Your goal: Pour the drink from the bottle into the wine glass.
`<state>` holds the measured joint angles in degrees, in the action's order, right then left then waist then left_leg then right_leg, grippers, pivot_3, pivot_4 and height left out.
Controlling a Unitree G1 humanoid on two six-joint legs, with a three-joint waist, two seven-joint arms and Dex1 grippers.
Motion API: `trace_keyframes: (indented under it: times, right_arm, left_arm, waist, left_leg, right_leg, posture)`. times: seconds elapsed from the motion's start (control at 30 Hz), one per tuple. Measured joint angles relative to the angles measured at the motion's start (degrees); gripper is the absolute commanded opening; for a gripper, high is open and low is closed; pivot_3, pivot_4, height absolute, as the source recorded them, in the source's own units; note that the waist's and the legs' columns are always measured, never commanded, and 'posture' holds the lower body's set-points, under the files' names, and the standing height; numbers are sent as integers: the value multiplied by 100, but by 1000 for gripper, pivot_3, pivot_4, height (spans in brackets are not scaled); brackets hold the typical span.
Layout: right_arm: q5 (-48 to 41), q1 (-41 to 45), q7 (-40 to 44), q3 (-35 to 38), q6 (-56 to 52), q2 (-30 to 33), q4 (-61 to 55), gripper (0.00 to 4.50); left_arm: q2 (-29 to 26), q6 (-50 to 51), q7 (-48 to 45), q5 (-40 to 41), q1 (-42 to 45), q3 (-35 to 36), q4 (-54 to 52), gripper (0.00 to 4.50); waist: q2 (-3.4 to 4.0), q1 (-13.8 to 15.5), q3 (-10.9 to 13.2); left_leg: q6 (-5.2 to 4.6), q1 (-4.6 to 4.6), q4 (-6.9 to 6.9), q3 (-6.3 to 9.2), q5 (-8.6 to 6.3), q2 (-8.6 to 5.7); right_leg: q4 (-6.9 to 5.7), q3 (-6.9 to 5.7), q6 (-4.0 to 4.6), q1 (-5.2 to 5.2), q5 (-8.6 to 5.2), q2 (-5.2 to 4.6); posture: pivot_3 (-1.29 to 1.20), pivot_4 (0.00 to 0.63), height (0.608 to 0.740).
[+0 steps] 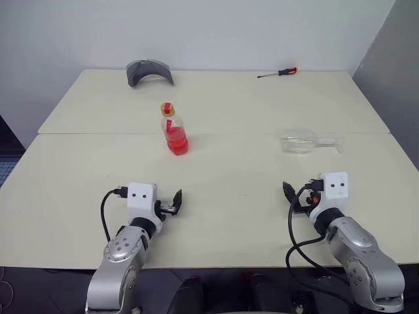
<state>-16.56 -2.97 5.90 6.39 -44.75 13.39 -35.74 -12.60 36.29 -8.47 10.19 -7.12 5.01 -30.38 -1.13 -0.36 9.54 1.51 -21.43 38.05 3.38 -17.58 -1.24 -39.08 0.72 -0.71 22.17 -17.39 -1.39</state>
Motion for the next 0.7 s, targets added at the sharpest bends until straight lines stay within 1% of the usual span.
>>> trace_keyframes:
  times: [0.7]
  right_arm:
    - [11,-28,141,-40,117,16,105,4500]
  left_arm:
    - [-37,67,14,73,23,95,-11,4478]
  waist:
    - [0,0,-1]
  left_leg:
    - [0,2,0,0,0,0]
  right_leg:
    - [-1,0,5,0,3,0]
  posture:
    - [0,150,740]
